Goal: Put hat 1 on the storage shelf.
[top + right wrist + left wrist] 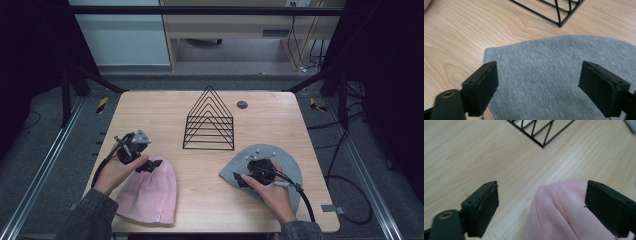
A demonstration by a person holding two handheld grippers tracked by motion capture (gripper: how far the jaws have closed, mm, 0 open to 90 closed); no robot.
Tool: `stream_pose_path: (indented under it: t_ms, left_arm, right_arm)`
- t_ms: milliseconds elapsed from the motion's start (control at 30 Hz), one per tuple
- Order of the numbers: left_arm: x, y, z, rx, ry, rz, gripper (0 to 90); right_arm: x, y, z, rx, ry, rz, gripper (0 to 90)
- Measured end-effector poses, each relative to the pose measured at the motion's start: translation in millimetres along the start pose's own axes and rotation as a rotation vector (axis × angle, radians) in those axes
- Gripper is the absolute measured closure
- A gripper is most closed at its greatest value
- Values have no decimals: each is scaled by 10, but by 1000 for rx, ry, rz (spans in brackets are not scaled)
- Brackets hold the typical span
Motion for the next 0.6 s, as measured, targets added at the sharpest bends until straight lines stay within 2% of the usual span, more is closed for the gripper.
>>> stream_pose_path:
  t_ms: [67,133,167,233,300,400,567,600]
  left_arm:
    - [-3,11,-5,-1,-13,10,125]
    - [-37,-52,-20,27,-17,36,131]
    - [-31,-87,-38,29,-7,33,131]
    - [-15,-124,-54,25,2,23,142]
    - [57,-257,-78,29,9,-21,142]
    - [106,-364,-96,47,5,-49,163]
    - [155,-433,-75,63,6,-49,209]
    - [147,-447,-51,80,0,-41,222]
  right_arm:
    - [-30,-21,-5,4,-17,-2,247]
    - [-49,-29,-14,-1,-21,-8,282]
    - [-57,-30,-16,-5,-23,-18,303]
    - [-64,-35,-13,-5,-30,-25,314]
    - [-78,-68,2,2,-49,-57,330]
    - [-121,-93,-9,-1,-70,-71,356]
    - [-208,-103,-28,-16,-80,-42,376]
    - [-225,-104,-32,-11,-67,-7,376]
Point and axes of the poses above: each handheld gripper's, and its own axes: z roughly forward along the jaws, y roughly out of its top, x roughly to its left, the point moved 10 cm from there along z, roughly forward along the jaws, and after that the axes turned 9 degrees about -y, right-handed, at the moved point
